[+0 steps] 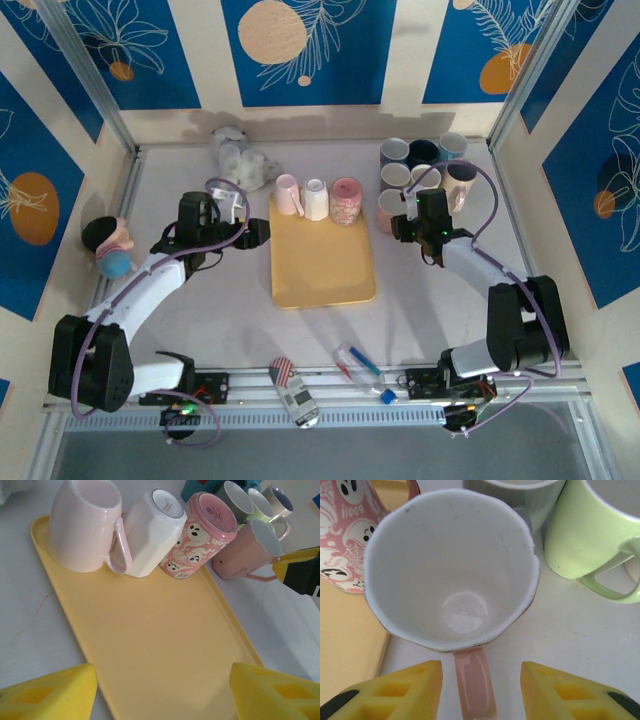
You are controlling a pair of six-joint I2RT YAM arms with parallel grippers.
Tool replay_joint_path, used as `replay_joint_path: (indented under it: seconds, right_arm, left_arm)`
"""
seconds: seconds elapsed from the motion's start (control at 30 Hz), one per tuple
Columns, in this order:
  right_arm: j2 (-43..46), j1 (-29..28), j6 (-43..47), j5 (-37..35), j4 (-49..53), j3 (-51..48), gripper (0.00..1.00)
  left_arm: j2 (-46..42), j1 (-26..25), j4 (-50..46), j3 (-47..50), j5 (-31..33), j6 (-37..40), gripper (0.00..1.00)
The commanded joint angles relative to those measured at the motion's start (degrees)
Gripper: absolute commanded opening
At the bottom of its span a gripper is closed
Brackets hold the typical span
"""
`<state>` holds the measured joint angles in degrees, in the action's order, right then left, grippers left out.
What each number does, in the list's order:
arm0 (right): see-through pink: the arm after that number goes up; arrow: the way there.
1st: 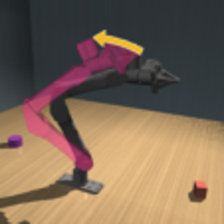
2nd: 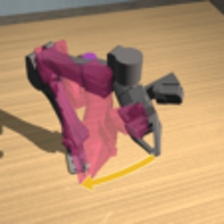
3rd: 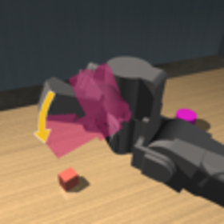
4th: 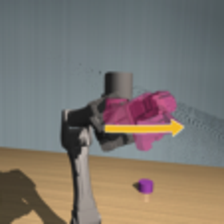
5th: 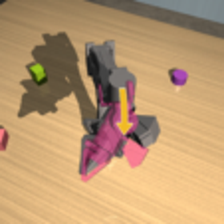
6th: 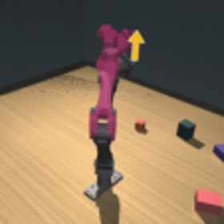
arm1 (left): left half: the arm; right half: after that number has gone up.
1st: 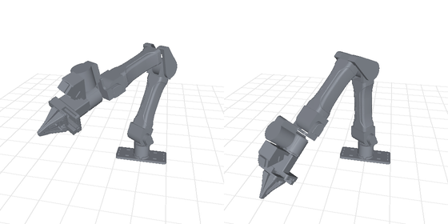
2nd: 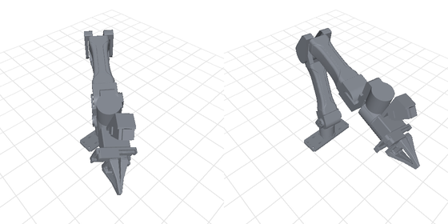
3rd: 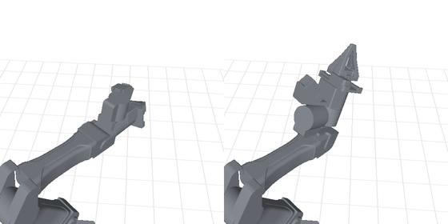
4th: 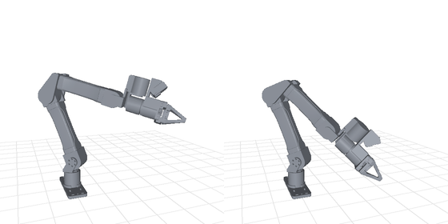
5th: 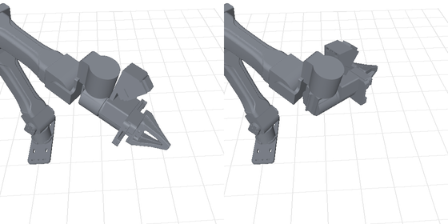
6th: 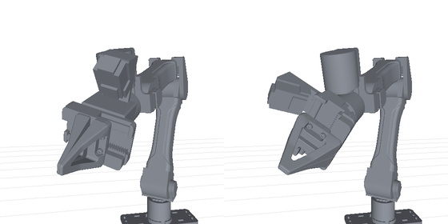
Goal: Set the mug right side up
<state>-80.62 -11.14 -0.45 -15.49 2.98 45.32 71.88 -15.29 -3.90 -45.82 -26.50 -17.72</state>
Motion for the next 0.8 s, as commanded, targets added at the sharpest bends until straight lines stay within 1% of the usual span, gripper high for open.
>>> replay_joint_path:
  seconds: [0.0, 0.13, 0.2, 0.27, 0.33, 0.47, 0.57, 0.63, 0.77]
  right_arm:
    - [3.6, -0.2, -2.0, 1.7, 1.4, 1.4, 0.48]
    - [6.7, -0.7, -3.4, 2.4, 3.9, 1.8, 0.51]
    - [9.5, -1.0, -5.6, 1.1, 6.0, 2.2, 0.52]
    - [12.6, -0.6, -8.5, 0.7, 8.6, 3.2, 0.52]
    - [15.6, -0.5, -10.5, 1.9, 11.7, 4.5, 0.53]
    - [17.0, -0.2, -13.9, 7.7, 21.8, 10.8, 0.53]
    - [15.7, -0.5, -13.4, 13.7, 27.0, 15.5, 0.52]
    - [14.9, -0.7, -14.6, 17.8, 28.6, 17.5, 0.51]
    - [11.8, -2.1, -21.0, 24.6, 30.1, 20.7, 0.5]
  left_arm:
    - [0.4, -0.6, -0.5, -1.3, 1.6, -0.9, 0.71]
    - [0.5, -0.5, 1.1, -1.2, 4.4, -3.5, 0.72]
    - [0.8, -0.5, 1.8, -1.5, 6.4, -5.1, 0.74]
    - [1.9, -0.4, 0.3, -3.4, 7.8, -5.6, 0.78]
    - [4.4, -0.2, -1.8, -6.1, 7.5, -5.7, 0.79]
    - [11.2, 0.8, -8.6, -14.0, 4.9, -9.2, 0.79]
    - [14.2, 0.9, -9.6, -17.0, 5.7, -12.3, 0.79]
    - [15.4, 0.9, -9.2, -18.2, 6.8, -13.5, 0.79]
    - [18.3, 1.2, -9.7, -21.2, 8.4, -15.5, 0.81]
